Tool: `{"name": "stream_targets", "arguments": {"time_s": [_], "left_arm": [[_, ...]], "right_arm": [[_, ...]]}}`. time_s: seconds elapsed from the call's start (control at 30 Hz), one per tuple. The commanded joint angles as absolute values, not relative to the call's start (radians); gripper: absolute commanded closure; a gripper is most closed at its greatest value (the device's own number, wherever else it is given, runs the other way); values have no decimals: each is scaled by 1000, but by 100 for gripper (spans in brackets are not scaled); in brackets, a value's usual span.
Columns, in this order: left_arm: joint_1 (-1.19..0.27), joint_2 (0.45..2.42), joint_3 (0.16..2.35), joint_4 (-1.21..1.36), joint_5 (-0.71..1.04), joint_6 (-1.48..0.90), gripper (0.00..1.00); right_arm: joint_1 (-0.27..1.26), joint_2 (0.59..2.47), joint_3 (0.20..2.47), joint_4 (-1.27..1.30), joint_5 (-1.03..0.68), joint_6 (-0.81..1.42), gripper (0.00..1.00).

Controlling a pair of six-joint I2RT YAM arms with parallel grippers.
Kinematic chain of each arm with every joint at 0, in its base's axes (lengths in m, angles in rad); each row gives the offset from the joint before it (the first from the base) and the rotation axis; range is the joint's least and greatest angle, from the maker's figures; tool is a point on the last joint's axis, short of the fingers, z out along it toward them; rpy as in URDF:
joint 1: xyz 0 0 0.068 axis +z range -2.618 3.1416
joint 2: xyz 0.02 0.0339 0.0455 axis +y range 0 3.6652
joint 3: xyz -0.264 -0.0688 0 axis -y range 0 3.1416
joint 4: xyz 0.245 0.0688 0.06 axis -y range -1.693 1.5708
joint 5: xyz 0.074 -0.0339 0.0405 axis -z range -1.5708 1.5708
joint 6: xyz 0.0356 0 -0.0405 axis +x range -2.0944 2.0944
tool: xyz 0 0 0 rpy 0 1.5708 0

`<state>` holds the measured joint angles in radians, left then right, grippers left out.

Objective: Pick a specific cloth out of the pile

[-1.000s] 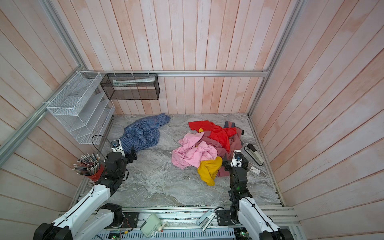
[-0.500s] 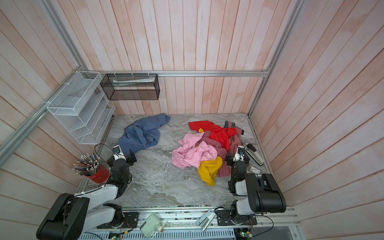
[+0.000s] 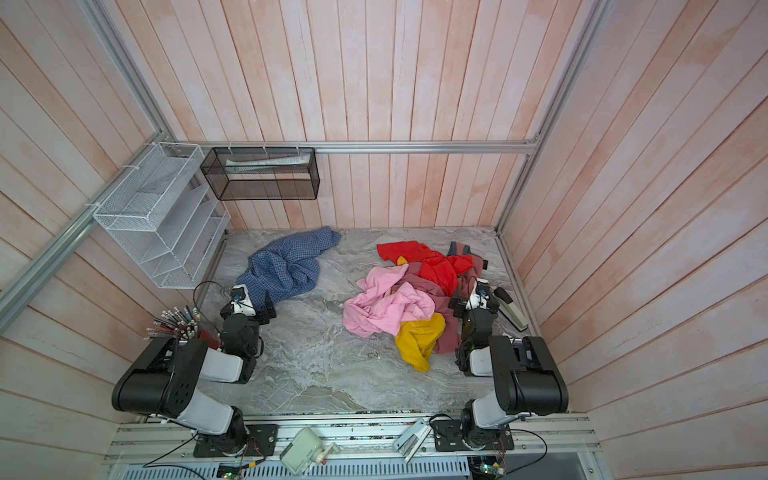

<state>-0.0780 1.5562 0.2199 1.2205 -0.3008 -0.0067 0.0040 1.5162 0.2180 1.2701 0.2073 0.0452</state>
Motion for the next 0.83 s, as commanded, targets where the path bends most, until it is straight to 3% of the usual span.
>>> {"name": "stream_targets", "arguments": {"time_s": [0.0,0.5,0.63,0.8], "left_arm": [[-71,1550,243,1213,-264,-2,0],[-68,1552,249,1204,-260,-5,0],[-12,1546,284,1120,-157,-40,0],[-9,1542,281,1125,-155,-41,0]], "right_arm": [[-1,1518,231,1225,199,52,5],[-2,1517,234,1218,200,50,2],[-2,1517,236,1218,201,51,2],[-2,1517,236,1217,202,50,2]]}}
